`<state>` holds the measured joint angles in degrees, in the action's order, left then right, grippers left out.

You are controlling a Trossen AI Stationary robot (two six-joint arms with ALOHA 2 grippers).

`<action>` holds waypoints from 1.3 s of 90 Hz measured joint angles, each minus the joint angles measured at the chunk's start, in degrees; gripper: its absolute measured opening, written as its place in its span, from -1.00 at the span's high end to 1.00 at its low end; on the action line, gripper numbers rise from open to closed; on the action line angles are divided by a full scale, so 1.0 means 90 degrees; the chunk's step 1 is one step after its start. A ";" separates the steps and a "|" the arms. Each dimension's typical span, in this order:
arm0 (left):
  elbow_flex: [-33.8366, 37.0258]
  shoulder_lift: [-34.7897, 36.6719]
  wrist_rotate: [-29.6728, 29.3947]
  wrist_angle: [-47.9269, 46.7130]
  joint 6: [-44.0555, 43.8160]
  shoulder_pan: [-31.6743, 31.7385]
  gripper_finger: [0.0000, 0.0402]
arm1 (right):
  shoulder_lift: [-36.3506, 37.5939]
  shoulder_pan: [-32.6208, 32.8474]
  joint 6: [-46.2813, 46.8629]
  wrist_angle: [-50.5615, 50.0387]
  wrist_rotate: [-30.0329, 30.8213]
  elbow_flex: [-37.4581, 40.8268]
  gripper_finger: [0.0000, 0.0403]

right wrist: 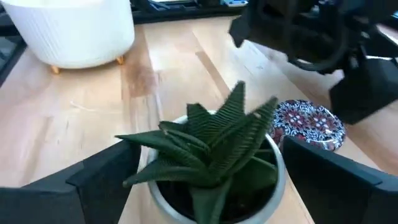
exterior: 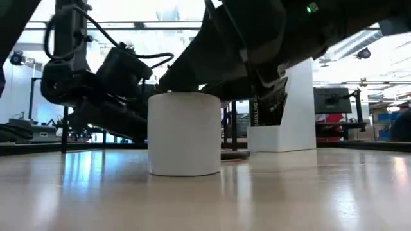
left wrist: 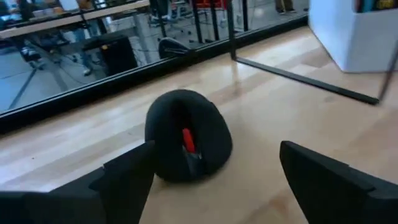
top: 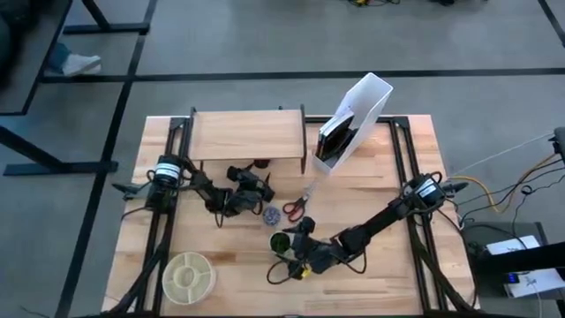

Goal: Stock shelves
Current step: Remove the flower pot from the shelf, then remove the black mouse from under the shelf

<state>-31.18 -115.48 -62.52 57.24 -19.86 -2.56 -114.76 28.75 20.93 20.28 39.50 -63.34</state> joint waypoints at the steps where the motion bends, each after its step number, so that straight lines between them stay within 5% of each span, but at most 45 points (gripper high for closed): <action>1: 0.0000 0.0000 0.0000 0.0002 -0.0002 0.0024 -0.58 | 0.0000 0.0000 0.0015 -0.0076 0.0029 -0.0024 -0.83; 21: -0.0007 0.0002 0.0348 0.0033 -0.0016 0.0538 -0.55 | 0.0004 0.0000 0.0292 -0.1480 0.0776 -0.0304 -0.83; 117: -0.0211 0.0015 0.0987 -0.0382 -0.0429 0.1481 -0.55 | 0.0036 -0.0005 0.0347 -0.1365 0.0902 -0.0324 -0.83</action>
<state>-33.08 -115.35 -53.64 53.80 -23.73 10.76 -114.43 28.71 24.05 7.99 47.62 -66.26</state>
